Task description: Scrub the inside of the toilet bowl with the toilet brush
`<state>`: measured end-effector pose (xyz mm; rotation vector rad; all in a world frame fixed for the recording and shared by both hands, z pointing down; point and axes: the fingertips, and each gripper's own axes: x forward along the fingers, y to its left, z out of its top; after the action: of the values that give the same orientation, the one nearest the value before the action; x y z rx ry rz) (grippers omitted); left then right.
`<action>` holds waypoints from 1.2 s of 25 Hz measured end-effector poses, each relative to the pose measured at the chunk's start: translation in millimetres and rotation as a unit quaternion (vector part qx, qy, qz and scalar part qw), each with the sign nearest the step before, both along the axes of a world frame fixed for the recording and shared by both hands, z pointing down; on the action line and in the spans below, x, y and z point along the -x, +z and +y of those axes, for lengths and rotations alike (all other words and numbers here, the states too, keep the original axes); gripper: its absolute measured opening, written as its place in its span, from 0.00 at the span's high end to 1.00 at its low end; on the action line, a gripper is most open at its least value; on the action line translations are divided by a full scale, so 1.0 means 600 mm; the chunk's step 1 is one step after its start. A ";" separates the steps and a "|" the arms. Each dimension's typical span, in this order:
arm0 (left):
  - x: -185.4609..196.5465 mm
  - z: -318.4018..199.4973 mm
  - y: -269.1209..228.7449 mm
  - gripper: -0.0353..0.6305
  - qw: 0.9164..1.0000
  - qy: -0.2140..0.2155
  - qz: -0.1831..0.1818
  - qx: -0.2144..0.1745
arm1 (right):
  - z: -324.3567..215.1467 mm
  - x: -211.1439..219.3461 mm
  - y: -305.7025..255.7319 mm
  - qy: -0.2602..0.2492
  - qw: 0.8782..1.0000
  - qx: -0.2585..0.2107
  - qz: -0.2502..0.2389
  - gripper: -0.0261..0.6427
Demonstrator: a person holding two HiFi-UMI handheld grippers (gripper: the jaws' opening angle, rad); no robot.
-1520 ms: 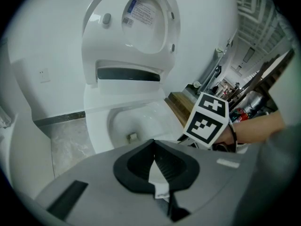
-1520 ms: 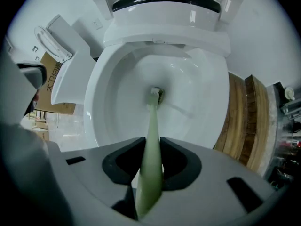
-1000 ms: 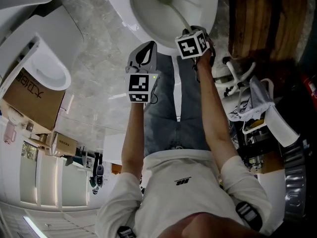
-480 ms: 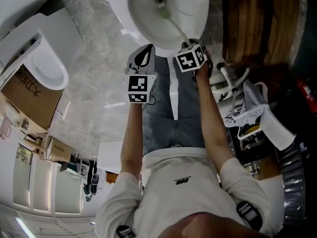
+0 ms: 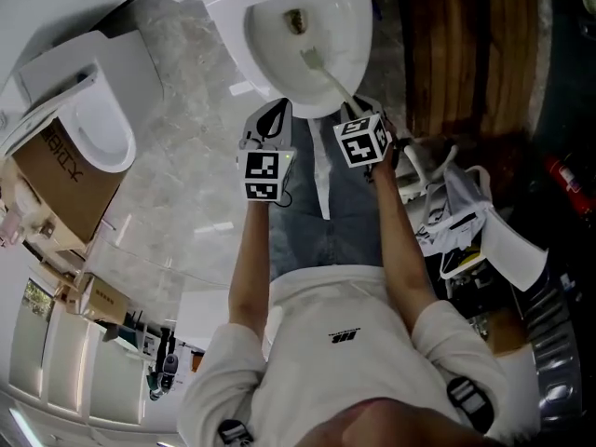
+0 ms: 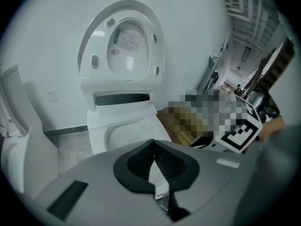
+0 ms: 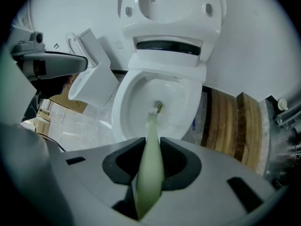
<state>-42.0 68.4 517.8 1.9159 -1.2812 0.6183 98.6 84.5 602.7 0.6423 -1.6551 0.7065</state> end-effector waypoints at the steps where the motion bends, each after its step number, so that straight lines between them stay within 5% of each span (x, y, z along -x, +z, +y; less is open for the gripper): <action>1: -0.002 0.000 -0.015 0.93 1.000 -0.001 -0.001 -0.003 | -0.001 -0.002 -0.021 -0.002 1.000 -0.007 -0.005 0.83; 13: 0.003 -0.004 -0.248 0.93 0.998 -0.017 -0.008 -0.067 | -0.046 0.019 -0.339 -0.030 0.987 -0.127 -0.094 0.83; 30: -0.007 -0.010 -0.555 0.93 0.980 -0.031 -0.022 -0.195 | -0.064 0.007 -0.666 -0.025 0.943 -0.256 -0.211 0.83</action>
<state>-37.6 62.4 184.5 2.1730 -1.5772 0.3993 94.2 46.1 203.0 0.8504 -2.2800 0.3847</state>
